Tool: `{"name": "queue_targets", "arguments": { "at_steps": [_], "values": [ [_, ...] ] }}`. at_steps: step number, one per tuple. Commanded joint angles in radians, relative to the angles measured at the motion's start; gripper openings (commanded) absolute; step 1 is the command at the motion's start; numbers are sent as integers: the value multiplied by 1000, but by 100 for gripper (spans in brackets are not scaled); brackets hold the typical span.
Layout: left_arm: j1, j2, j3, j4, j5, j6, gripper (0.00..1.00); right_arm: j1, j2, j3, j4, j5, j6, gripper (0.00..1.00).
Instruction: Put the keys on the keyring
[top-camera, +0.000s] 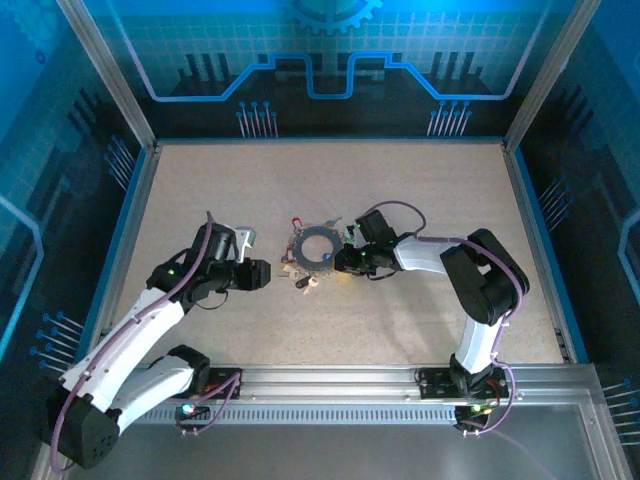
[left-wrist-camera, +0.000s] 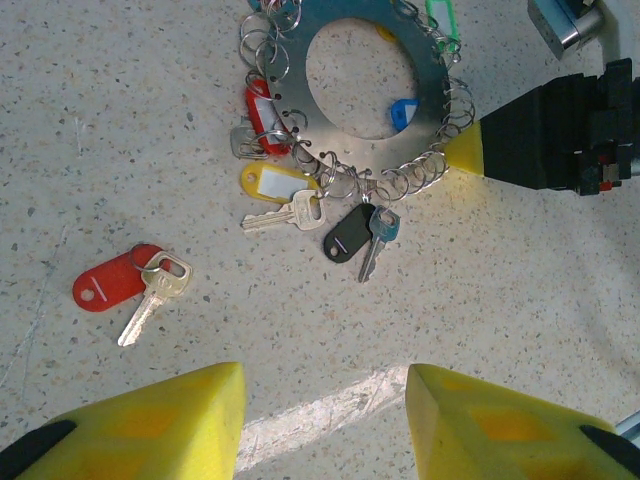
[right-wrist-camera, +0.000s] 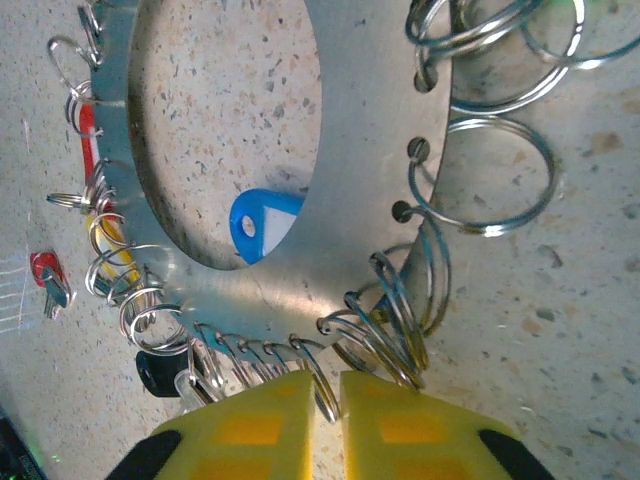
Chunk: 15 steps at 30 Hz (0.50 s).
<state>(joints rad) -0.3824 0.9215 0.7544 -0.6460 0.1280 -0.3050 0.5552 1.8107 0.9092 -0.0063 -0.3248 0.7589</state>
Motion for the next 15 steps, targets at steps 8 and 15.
{"name": "queue_targets", "arguments": {
  "at_steps": [8,15],
  "values": [
    [4,2,-4,-15,7,15,48,4,7,-13,30,-21,0,14],
    [4,2,-4,-14,7,15,48,9,6,-15,26,-11,-7,16]
  ]
}}
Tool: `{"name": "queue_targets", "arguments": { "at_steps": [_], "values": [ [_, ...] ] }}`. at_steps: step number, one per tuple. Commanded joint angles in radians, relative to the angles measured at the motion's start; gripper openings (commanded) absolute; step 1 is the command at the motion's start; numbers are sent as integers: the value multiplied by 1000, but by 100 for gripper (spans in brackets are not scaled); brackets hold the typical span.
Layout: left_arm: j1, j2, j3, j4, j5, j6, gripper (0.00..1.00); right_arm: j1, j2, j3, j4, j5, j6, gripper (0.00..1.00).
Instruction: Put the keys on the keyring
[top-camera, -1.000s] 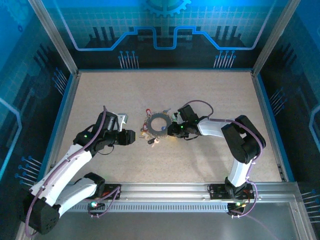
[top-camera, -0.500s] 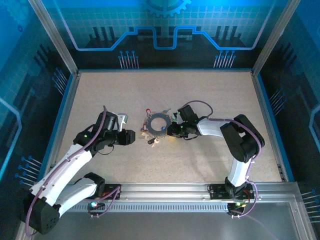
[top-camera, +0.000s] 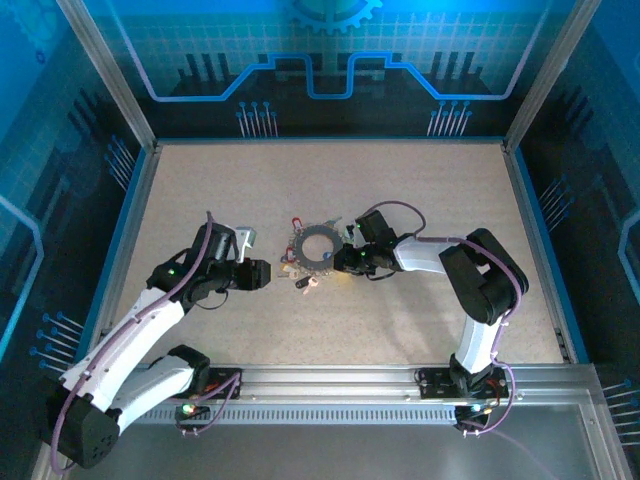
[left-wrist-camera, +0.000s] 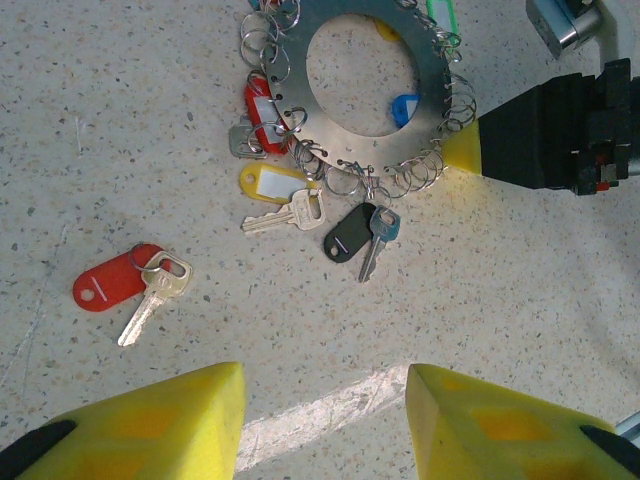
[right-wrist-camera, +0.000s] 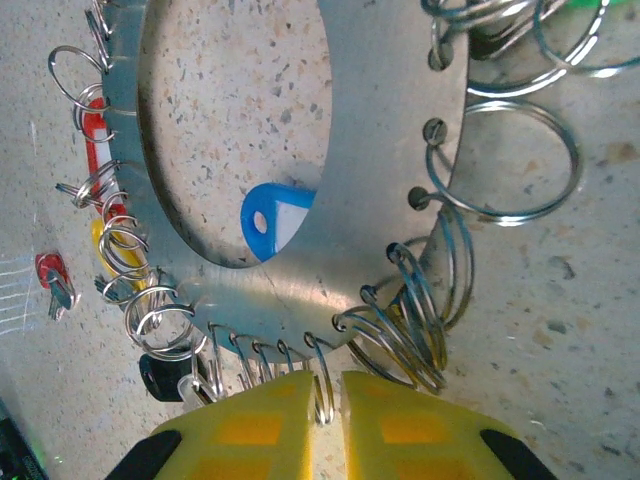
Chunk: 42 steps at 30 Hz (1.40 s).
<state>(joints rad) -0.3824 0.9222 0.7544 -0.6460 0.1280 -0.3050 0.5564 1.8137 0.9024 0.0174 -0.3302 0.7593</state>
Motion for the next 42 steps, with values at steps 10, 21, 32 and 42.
{"name": "queue_targets", "arguments": {
  "at_steps": [10,21,32,42],
  "values": [
    [5,1,-3,-13,7,15,48,19,15,-2,9,-9,-7,16],
    [4,-9,-1,-2,25,21,47,20,-1,19,-20,1,-91,0],
    [3,-105,-21,212,216,74,47,25,-231,17,-152,83,-422,0],
    [-7,-74,-62,536,427,239,40,26,-507,-142,-66,50,-746,0]
  ]
}}
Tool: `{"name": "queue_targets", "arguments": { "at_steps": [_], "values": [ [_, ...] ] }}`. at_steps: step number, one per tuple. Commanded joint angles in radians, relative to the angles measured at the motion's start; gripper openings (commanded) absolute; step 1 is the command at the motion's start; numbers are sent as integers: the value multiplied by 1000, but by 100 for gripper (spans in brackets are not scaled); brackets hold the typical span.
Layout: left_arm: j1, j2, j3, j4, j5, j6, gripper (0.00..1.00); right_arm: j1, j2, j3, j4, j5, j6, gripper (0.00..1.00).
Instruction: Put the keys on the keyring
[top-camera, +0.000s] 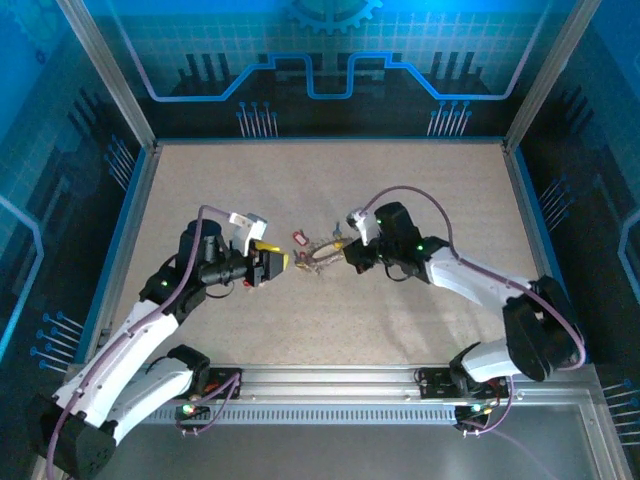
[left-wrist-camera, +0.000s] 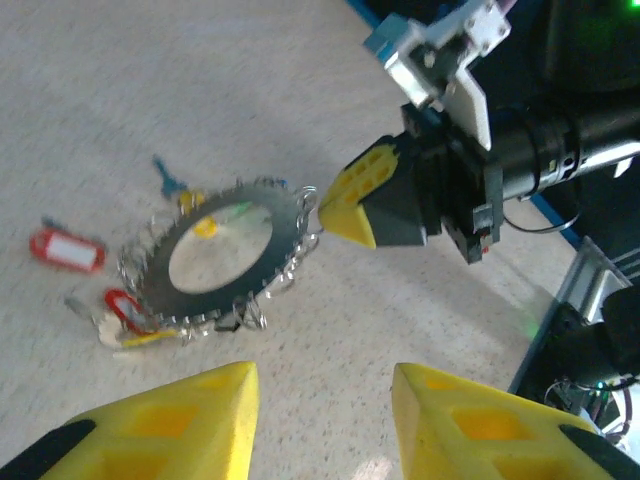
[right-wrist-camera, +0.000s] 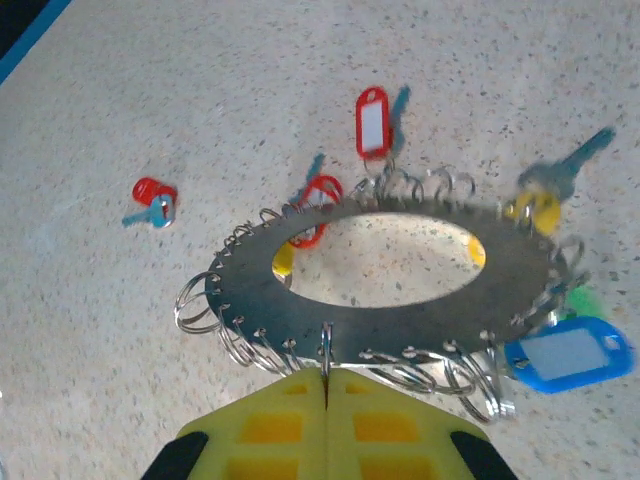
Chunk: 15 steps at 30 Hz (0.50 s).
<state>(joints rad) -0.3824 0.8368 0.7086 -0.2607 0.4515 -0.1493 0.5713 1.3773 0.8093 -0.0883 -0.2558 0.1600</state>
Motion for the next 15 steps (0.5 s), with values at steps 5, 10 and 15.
{"name": "queue_targets", "arguments": {
  "at_steps": [5,10,15],
  "values": [
    [-39,61,-8,210,188,222,37,9,-249,-155,128,-84,-243,0],
    [-86,113,-21,254,250,341,29,9,-386,-215,134,-111,-287,0],
    [-135,150,-84,439,261,347,31,8,-484,-258,131,-139,-307,0]
  ]
}}
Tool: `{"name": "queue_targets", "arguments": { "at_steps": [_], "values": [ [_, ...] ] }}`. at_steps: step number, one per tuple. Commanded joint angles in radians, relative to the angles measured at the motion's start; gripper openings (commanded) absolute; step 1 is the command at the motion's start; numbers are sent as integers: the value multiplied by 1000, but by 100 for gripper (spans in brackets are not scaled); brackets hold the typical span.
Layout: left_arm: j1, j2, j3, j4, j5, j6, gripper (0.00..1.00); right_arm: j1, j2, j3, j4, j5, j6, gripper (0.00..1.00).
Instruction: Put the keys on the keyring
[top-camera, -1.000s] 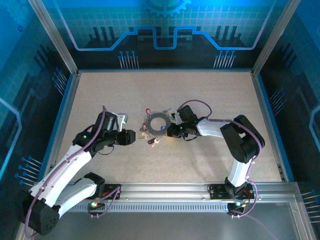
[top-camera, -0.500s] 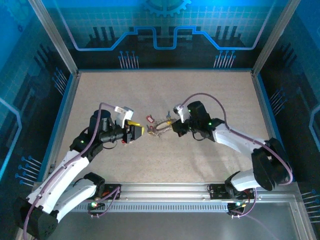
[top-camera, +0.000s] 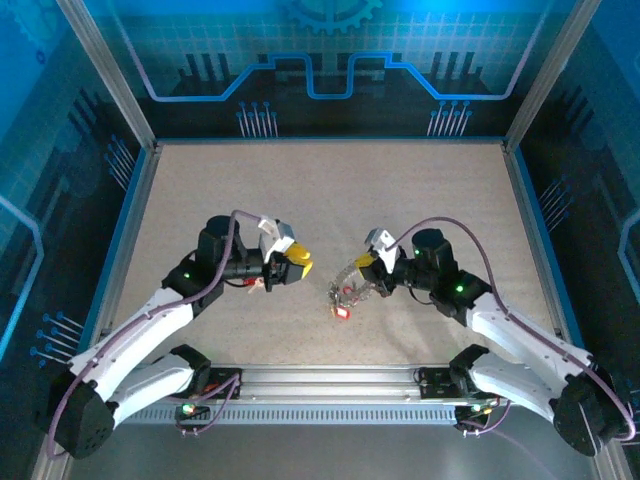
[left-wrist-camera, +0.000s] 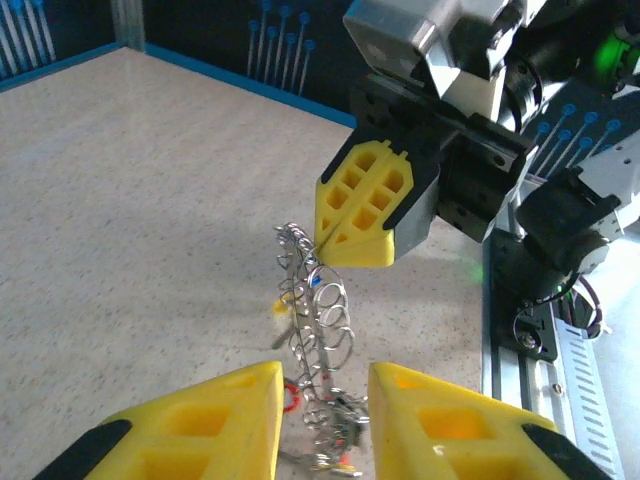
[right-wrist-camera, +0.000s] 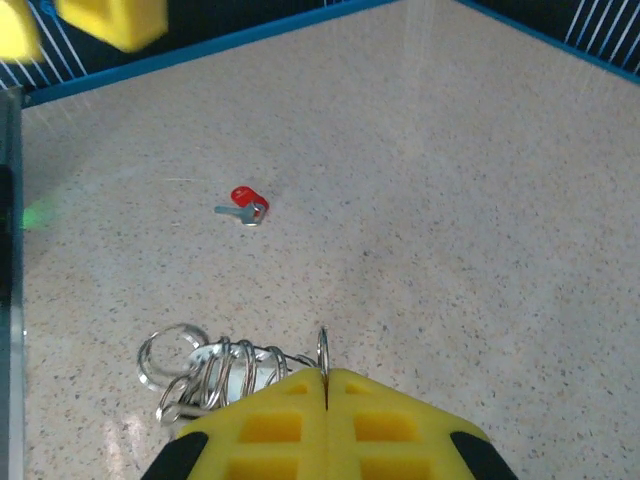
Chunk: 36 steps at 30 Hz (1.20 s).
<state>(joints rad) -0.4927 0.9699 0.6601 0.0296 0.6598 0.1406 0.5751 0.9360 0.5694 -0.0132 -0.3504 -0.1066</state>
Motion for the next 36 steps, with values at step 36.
{"name": "queue_targets", "arguments": {
  "at_steps": [36],
  "values": [
    [-236,278,2,327,-45,284,20,20,-80,-39,82,-207,-82,0]
  ]
}}
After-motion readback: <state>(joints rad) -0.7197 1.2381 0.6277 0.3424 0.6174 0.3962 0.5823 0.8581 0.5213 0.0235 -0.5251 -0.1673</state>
